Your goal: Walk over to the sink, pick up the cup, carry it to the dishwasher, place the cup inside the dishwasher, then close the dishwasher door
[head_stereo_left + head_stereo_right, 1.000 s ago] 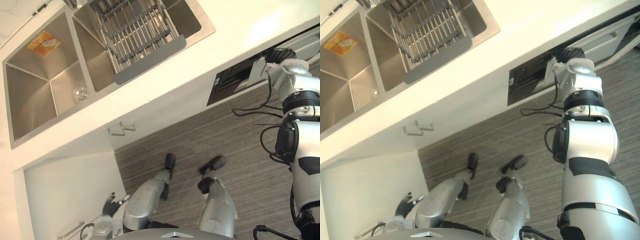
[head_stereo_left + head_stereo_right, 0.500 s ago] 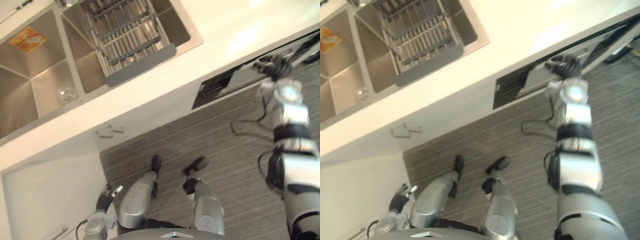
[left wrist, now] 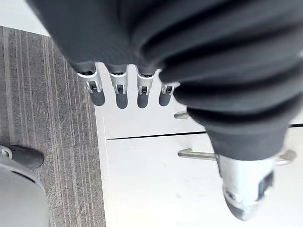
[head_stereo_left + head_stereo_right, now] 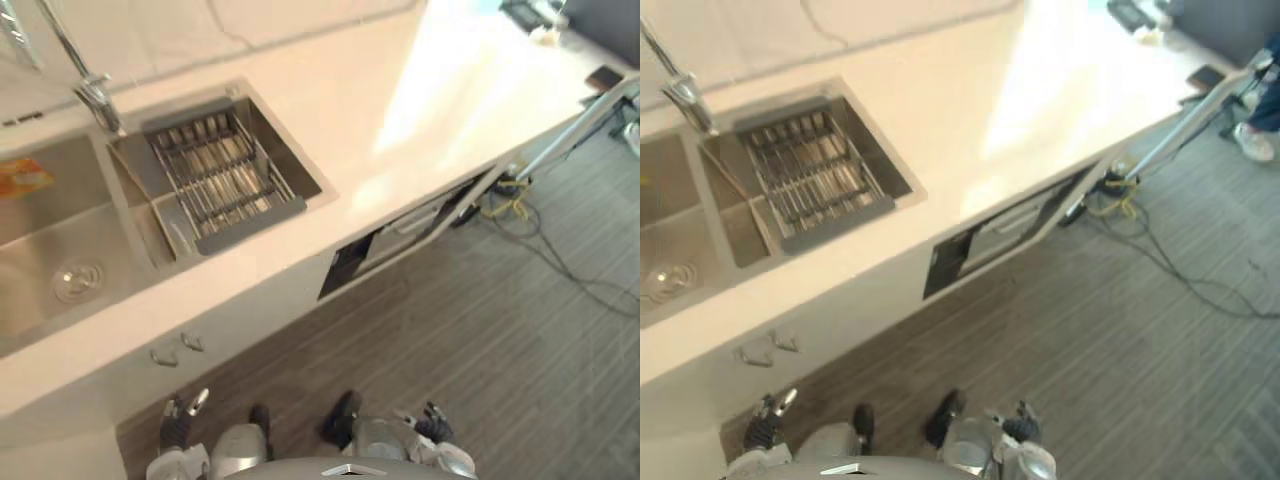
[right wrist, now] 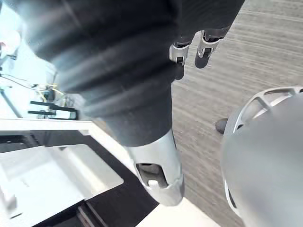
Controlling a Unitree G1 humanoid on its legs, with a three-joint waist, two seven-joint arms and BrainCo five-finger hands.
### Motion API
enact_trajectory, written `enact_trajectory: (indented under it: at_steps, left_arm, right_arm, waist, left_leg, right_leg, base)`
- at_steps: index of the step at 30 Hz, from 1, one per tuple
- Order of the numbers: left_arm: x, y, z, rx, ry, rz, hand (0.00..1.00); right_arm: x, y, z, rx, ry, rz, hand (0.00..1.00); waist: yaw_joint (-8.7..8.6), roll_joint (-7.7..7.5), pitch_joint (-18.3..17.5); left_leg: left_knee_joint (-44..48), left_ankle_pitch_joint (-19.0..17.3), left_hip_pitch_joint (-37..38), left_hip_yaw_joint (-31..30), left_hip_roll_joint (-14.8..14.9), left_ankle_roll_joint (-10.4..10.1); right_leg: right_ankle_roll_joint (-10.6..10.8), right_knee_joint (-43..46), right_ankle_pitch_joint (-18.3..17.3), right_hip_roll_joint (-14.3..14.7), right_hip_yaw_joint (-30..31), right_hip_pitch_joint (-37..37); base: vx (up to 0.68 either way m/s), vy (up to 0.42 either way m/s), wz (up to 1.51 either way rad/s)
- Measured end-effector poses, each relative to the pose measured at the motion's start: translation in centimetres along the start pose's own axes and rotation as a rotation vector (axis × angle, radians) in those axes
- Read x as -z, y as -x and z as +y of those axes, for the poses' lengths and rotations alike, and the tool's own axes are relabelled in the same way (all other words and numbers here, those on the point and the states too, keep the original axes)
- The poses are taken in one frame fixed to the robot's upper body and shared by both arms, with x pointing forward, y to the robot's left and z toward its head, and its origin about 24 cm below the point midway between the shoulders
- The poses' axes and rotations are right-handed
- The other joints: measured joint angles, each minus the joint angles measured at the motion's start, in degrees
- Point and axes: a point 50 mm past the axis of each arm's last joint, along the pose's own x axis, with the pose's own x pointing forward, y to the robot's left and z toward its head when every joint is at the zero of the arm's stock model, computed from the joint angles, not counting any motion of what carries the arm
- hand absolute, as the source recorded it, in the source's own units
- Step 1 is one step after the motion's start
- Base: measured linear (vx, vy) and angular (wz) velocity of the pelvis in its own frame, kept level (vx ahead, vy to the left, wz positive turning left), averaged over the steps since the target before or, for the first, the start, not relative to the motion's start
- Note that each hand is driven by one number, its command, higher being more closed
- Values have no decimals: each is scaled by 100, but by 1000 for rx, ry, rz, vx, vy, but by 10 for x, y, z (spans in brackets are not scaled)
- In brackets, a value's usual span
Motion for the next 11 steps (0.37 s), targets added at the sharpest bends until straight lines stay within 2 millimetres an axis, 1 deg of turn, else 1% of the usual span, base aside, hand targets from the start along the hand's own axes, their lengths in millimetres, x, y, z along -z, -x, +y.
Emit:
enact_trajectory:
  at_steps: [1,2,3,4,5,6,7,8,9,10,11]
  left_arm:
    - [2,0,3,-3,-19,10,0]
    - [3,0,5,-4,-38,17,0]
    - [3,0,10,-1,-86,25,0]
    - [3,-1,11,5,-109,28,0]
    - [3,-1,11,8,-121,31,0]
    - [-1,-6,8,29,-164,46,0]
    - [0,-8,10,36,-195,71,0]
    - [-1,-9,12,34,-209,75,0]
    - [-2,-10,16,26,-227,83,0]
    - [2,-9,13,26,-224,101,0]
    - [8,-7,7,34,-212,117,0]
  right_arm:
    - [2,1,0,-10,6,5,0]
    - [4,2,0,-22,22,9,0]
    - [8,3,3,-46,59,13,0]
    - [10,4,4,-57,68,19,0]
    - [11,4,4,-60,65,20,0]
    - [15,6,2,-50,41,25,0]
    - [18,8,4,-52,33,34,0]
    - [21,9,5,-53,28,41,0]
    - [27,12,6,-52,20,63,0]
    - [27,11,2,-41,8,63,0]
    - [26,11,-2,-33,10,59,0]
  waist:
    - [-15,-12,-27]
    - [-10,-76,-64]
    - [-3,-154,-166]
    - [-12,-194,-215]
    - [-21,-202,-236]
    - [-172,-186,-261]
    - [-229,-211,-271]
    - [-234,-267,-298]
    - [-230,-478,-393]
    - [-226,-276,-438]
    - [-250,-217,-428]
  left_leg:
    - [-31,-2,72,-39,-16,-1]
    - [-49,-31,131,-84,-34,-35]
    - [-83,-43,164,-260,-2,-68]
    - [-122,-21,166,-396,10,-82]
    - [-166,7,173,-496,14,-82]
    - [-251,149,193,-897,78,-60]
    - [-245,175,112,-1145,59,-111]
    - [-236,206,84,-1205,-5,-171]
    - [-248,210,54,-1288,-194,-225]
    - [-241,220,68,-1291,-150,-276]
    - [-261,217,185,-1290,-126,-280]
  right_leg:
    - [-66,324,-55,-105,70,-32]
    - [-15,452,-13,-86,245,-64]
    - [-16,463,-10,80,808,-66]
    - [-17,416,-11,196,1165,-64]
    - [-18,417,-11,253,1385,-69]
    - [146,56,-485,637,2236,-7]
    - [224,-715,-705,1023,2765,167]
    - [222,-992,-641,1090,2907,235]
    - [469,-1172,-657,980,2939,366]
    - [413,-1142,-698,1005,2846,411]
    - [399,-1200,-743,1024,2779,525]
  base:
    - [50,82,40]
    - [40,9,36]
    - [50,-15,42]
    - [44,-33,48]
    - [63,-78,91]
    - [108,-175,120]
    - [109,-205,123]
    - [93,-256,82]
    - [79,-173,52]
    - [118,-162,48]
    - [96,-56,24]
